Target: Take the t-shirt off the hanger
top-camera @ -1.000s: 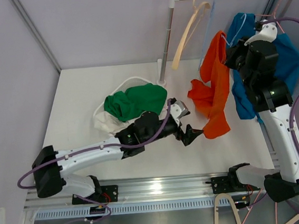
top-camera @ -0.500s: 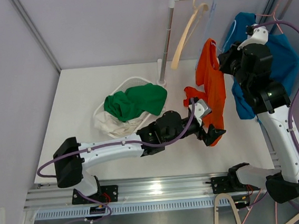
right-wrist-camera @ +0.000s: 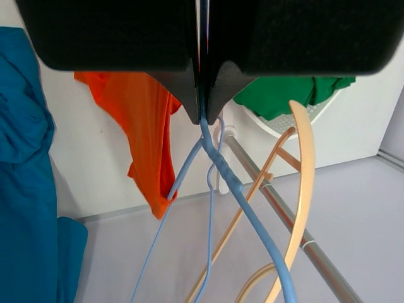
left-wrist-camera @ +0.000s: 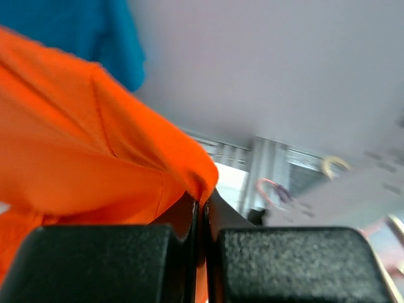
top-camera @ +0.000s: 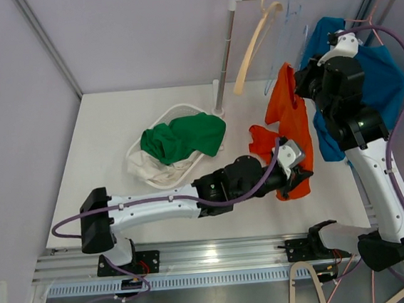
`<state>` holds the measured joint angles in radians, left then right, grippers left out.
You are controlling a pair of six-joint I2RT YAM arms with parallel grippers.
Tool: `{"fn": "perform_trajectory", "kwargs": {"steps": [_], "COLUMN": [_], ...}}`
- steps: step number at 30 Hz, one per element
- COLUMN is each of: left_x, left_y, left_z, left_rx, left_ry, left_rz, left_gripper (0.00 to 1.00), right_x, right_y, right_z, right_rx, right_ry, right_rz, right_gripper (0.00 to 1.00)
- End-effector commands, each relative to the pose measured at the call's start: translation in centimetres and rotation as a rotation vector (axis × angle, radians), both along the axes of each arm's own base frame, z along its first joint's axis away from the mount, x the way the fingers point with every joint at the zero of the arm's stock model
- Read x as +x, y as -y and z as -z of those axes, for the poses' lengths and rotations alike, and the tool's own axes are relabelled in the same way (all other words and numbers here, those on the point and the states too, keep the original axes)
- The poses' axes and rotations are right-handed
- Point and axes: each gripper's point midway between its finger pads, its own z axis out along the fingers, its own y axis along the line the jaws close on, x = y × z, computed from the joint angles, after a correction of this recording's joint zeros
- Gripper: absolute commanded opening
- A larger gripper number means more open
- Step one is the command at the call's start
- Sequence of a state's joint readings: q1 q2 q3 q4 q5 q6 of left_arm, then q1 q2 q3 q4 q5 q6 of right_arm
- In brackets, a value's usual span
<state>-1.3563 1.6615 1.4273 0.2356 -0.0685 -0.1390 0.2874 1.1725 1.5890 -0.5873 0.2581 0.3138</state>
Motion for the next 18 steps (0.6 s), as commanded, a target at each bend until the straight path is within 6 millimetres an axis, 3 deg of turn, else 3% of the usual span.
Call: {"fn": "perform_trajectory", "kwargs": {"steps": [1,3,4,7,8,9,10,12,13,14,15,17,18], "left_x": [-7.7,-10.7,-14.0,-18.0,-18.4,-18.6,-18.7,-18.3,-18.0,-16.8,-16.3,-14.7,-14.0], "left_y": [-1.3,-2.0,-2.5,-3.4,-3.5,-3.4,-3.6,-3.4,-3.4,-3.1,-3.0,-2.9,-2.8], "left_z": [-4.9,-5.4,-4.9,-2.9,-1.9,-1.1,1.4,2.6,4.1,5.8,6.5,9.6,10.6], "left_rx": [-0.093,-0.104,-0.100,-0.052,-0.028,-0.011,0.033,0.040,0.067,0.095,0.109,0.165,0.185], "left_ry": [0.077,0.113,0.129,0.137,0.127,0.109,0.086,0.077,0.065,0.057,0.055,0.026,0.002], "left_rz": [0.228,0.349,0.505,0.706,0.735,0.747,0.751,0.726,0.706,0.642,0.613,0.571,0.549], "left_gripper": [0.01,0.01,0.01,0.01,0.01,0.01,0.01,0.01,0.01,0.01,0.01,0.01,0.01], "right_x": [1.4,1.8,1.9,2.2,2.3,2.0,1.7,1.2,1.0,0.5,0.3,-0.5,-0.7], "right_y": [0.4,0.3,0.3,0.2,0.3,0.4,0.6,0.9,1.0,1.0,0.9,0.9,0.6], "right_z": [-3.0,-3.0,-3.3,-3.3,-3.1,-2.9,-3.6,-3.0,-3.1,-4.4,-3.3,-4.6,-3.9], "right_rx": [-0.017,-0.031,-0.036,-0.051,-0.056,-0.063,-0.062,-0.080,-0.083,-0.074,-0.086,-0.073,-0.077], "right_ry": [0.094,0.092,0.092,0.070,0.062,0.043,0.053,0.004,-0.008,0.006,-0.053,-0.053,-0.091], "right_rz": [0.038,0.035,0.033,0.033,0.034,0.036,0.041,0.049,0.052,0.042,0.035,0.025,0.007], "right_gripper": [0.00,0.00,0.00,0.00,0.00,0.00,0.00,0.00,0.00,0.00,0.00,0.00,0.00]}}
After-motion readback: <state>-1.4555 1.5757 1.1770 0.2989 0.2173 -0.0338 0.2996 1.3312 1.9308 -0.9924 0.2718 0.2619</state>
